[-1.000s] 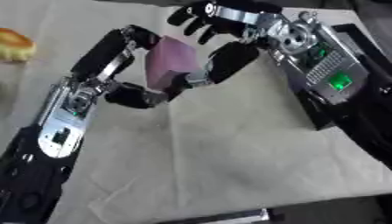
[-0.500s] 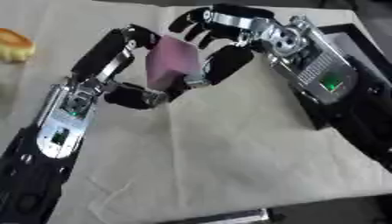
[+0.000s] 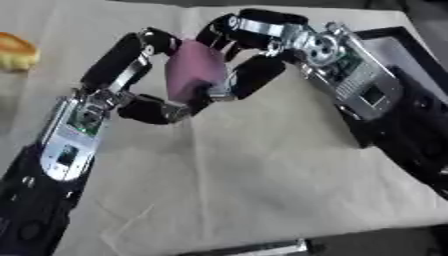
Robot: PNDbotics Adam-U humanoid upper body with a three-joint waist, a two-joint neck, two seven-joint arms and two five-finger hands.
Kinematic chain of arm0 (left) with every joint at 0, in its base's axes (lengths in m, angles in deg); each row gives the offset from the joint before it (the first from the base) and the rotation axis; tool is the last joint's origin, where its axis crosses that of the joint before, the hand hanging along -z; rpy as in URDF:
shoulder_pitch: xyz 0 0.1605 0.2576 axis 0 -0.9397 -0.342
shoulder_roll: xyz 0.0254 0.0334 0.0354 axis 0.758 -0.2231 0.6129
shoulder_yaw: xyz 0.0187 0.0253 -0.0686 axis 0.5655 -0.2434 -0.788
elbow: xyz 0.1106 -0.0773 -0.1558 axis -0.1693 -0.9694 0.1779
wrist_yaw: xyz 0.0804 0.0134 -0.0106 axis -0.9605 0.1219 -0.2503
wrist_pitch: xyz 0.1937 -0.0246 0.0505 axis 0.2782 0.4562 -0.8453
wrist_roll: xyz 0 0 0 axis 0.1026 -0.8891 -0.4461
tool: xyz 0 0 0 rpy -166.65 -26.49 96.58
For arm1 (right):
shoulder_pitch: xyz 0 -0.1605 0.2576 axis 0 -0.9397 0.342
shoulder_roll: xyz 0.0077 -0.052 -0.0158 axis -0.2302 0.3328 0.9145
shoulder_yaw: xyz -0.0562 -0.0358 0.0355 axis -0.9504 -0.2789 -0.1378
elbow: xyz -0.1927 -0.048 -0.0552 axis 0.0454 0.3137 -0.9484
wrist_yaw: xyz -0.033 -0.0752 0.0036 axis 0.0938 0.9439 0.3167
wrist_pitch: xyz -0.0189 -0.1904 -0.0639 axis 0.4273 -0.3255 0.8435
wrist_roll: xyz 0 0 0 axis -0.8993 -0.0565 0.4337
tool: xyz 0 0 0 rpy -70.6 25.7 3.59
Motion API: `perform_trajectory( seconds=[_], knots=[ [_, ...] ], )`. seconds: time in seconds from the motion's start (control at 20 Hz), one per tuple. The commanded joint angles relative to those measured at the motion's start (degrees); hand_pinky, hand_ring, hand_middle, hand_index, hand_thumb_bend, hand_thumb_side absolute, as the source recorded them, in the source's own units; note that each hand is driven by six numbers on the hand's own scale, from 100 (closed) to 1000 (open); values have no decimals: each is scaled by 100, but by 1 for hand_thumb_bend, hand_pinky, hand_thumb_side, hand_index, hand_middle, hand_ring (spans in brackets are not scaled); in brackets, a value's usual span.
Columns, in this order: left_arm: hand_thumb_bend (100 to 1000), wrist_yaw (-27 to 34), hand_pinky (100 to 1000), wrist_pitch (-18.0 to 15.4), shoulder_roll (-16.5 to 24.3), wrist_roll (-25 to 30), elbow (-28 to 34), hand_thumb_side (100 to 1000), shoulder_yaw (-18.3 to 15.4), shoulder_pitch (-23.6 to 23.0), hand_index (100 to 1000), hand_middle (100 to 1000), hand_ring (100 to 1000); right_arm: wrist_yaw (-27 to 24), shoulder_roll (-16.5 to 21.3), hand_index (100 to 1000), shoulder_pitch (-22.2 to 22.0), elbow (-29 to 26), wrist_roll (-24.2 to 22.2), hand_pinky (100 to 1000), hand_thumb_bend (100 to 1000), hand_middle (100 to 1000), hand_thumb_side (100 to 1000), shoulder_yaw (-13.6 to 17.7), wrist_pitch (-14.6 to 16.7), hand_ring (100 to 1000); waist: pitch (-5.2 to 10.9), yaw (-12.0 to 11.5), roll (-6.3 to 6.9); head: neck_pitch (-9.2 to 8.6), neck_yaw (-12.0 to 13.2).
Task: Pick up the objects with one hand, pass them to the other hand, and then place them into the box on the other side of the table.
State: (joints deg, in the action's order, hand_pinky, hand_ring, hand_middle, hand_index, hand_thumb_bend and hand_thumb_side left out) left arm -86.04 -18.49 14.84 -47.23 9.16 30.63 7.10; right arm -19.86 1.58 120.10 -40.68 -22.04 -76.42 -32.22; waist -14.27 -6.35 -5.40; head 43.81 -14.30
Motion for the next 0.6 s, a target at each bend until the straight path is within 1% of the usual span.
perform_trajectory(
  seconds=[0.05, 0.2, 0.35, 0.45, 0.55, 0.6],
  knots=[
    [100, 48, 656, -47, -46, 2, 138, 378, 30, 112, 407, 405, 594, -73, 87, 676, 82, 20, 153, 752, 263, 590, 100, 96, -7, 735, -2, 10, -63, 31, -33],
    [100, 61, 656, -43, -51, -16, 132, 382, 32, 109, 415, 406, 593, -168, 92, 628, 79, 12, 253, 742, 178, 531, 100, 84, 33, 696, 1, 10, -62, 31, -42],
    [100, 87, 657, -37, -55, -45, 123, 374, 38, 107, 426, 408, 594, -193, 94, 607, 73, 13, 282, 734, 168, 494, 100, 78, 59, 676, 3, 12, -63, 31, -51],
    [100, 89, 662, -36, -53, -51, 115, 339, 43, 106, 443, 414, 597, -217, 91, 598, 67, 15, 304, 730, 167, 485, 100, 88, 56, 669, 4, 13, -63, 31, -55],
    [100, 74, 682, -30, -48, -47, 104, 263, 45, 108, 480, 436, 612, -250, 94, 589, 65, 12, 336, 725, 173, 478, 100, 104, 47, 663, 5, 13, -60, 31, -58],
    [100, 54, 687, -26, -44, -31, 96, 240, 47, 110, 500, 447, 617, -270, 96, 585, 65, 7, 356, 723, 175, 474, 100, 117, 39, 660, 6, 13, -59, 31, -61]
  ],
)
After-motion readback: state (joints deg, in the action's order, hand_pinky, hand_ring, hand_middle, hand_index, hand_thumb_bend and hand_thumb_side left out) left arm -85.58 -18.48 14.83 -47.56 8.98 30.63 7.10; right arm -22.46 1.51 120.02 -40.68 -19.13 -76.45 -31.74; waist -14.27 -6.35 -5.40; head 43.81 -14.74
